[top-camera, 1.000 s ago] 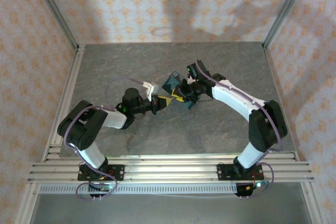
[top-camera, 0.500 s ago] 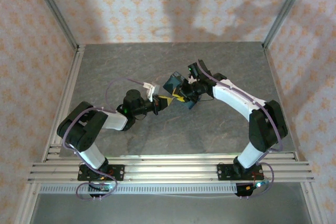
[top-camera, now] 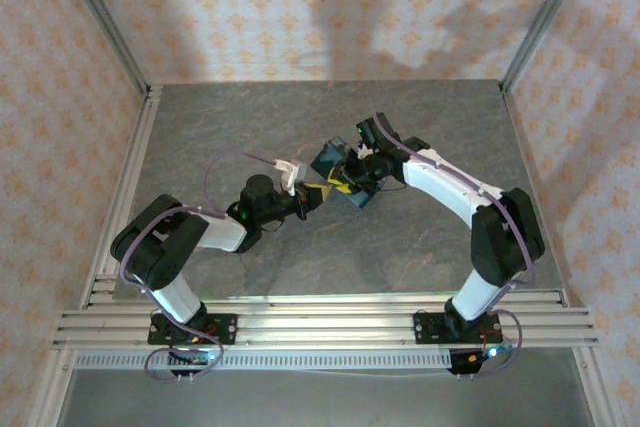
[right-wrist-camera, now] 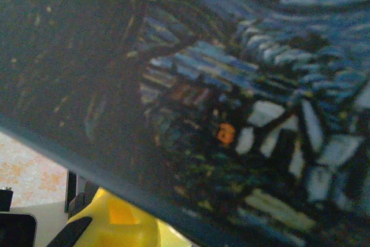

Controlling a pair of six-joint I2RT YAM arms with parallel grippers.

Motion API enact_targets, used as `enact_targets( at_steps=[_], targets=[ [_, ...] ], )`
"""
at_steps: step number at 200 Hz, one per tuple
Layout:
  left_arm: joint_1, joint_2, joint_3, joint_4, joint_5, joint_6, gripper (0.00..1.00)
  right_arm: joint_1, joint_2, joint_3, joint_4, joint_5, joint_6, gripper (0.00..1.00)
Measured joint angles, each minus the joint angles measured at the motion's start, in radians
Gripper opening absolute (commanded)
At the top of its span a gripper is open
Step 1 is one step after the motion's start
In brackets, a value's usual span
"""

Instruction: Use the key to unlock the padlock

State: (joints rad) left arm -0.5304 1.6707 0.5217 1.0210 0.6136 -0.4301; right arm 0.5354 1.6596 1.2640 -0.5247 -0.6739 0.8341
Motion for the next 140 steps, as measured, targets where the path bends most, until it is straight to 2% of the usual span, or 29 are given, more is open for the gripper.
enact_targets(
  at_steps=[74, 110, 140],
  targets=[
    [-0.005, 0.047, 0.002, 0.107, -0.001, -0.154, 0.00, 0.000, 0.002, -0.002, 0.011, -0.003, 0.001, 0.00],
    [-0.024, 0.074, 0.005, 0.105, -0.029, -0.147, 0.00, 0.001, 0.002, -0.042, 0.050, 0.013, 0.019, 0.00],
    [-0.072, 0.079, -0.023, 0.085, -0.105, -0.068, 0.00, 0.016, 0.008, -0.082, 0.061, 0.029, 0.038, 0.00]
  ],
)
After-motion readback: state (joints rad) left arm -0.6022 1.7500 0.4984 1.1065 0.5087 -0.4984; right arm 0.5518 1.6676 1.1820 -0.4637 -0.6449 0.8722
